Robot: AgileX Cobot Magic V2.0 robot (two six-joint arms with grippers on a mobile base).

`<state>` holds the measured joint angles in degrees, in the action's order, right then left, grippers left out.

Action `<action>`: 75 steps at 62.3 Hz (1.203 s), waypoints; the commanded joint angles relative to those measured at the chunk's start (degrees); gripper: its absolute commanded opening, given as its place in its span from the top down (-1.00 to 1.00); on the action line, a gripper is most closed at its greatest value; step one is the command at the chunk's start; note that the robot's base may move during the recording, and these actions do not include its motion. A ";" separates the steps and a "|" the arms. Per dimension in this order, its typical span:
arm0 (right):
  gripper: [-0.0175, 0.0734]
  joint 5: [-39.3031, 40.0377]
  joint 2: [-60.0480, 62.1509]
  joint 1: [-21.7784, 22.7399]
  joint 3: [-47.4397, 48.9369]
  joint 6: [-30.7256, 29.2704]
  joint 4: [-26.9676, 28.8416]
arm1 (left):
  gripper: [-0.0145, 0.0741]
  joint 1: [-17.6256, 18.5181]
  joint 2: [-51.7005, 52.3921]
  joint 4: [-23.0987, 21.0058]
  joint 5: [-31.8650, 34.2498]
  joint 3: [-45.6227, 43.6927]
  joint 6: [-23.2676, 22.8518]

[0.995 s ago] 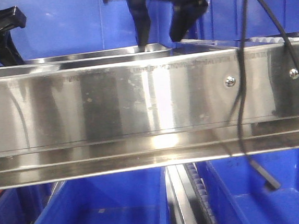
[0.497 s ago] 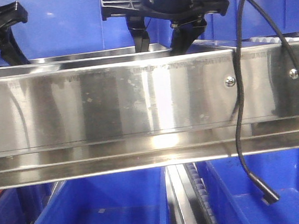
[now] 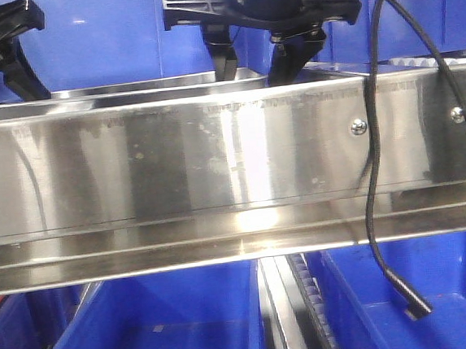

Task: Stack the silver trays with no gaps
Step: 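Close both grippers on opposite rims of the silver tray, then lift the silver tray with both grippers and pull it back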

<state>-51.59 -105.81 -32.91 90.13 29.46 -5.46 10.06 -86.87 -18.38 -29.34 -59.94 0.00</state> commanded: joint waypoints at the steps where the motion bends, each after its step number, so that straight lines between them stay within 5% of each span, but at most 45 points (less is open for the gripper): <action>1: 0.05 0.18 0.14 0.27 0.66 -0.38 -0.25 | 0.12 -0.15 -0.23 -0.50 0.83 -0.38 -0.65; 37: 0.07 -0.82 -1.90 0.27 0.66 -0.38 1.64 | 0.12 -0.15 -0.58 0.13 -0.25 -0.38 -0.41; 54: 0.60 -1.31 -1.90 0.27 0.66 -0.38 1.64 | 0.29 -0.15 -2.01 0.13 -1.07 -0.38 -0.41; 62: 0.81 -1.45 -1.90 0.27 0.66 -0.38 1.64 | 0.66 -0.15 -2.04 0.13 -0.82 -0.38 0.00; 75: 0.79 -3.48 -1.27 0.27 0.66 -0.38 0.75 | 0.69 -0.15 -1.69 -0.75 -1.02 -0.38 0.00</action>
<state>-51.52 -106.97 -32.69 91.21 30.25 -3.45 9.83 -88.58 -18.77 -28.99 -60.28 0.00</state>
